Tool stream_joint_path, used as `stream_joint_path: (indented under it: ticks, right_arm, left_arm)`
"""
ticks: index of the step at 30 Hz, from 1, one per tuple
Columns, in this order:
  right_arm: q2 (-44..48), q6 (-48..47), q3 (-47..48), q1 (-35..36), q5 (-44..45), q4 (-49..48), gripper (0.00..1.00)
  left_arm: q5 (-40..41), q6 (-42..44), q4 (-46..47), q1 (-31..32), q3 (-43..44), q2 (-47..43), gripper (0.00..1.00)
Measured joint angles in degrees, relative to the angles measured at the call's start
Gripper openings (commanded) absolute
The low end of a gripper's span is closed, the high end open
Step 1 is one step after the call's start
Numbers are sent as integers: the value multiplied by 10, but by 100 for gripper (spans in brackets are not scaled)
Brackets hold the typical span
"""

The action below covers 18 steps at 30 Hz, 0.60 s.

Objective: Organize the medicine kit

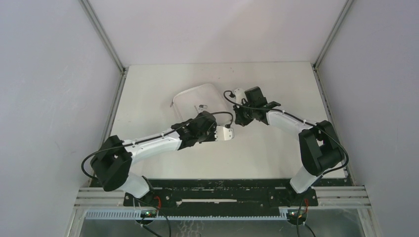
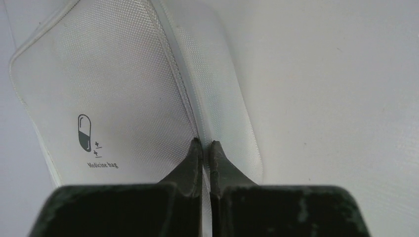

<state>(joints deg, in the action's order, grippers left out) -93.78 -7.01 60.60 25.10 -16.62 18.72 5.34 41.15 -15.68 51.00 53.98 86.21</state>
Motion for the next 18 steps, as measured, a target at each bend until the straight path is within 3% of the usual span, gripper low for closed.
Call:
stream_joint_path:
  ticks: [7, 12, 18]
  right_arm:
    - [0, 2, 8, 7, 4, 13, 0]
    - [-2, -6, 9, -8, 76, 12, 0]
    - [-2, -26, 9, -8, 23, 5, 0]
  left_arm:
    - [-28, 37, -52, -3, -27, -51, 0]
    - [-51, 65, -134, -20, -45, -102, 0]
    - [-71, 99, -180, -32, -70, -150, 0]
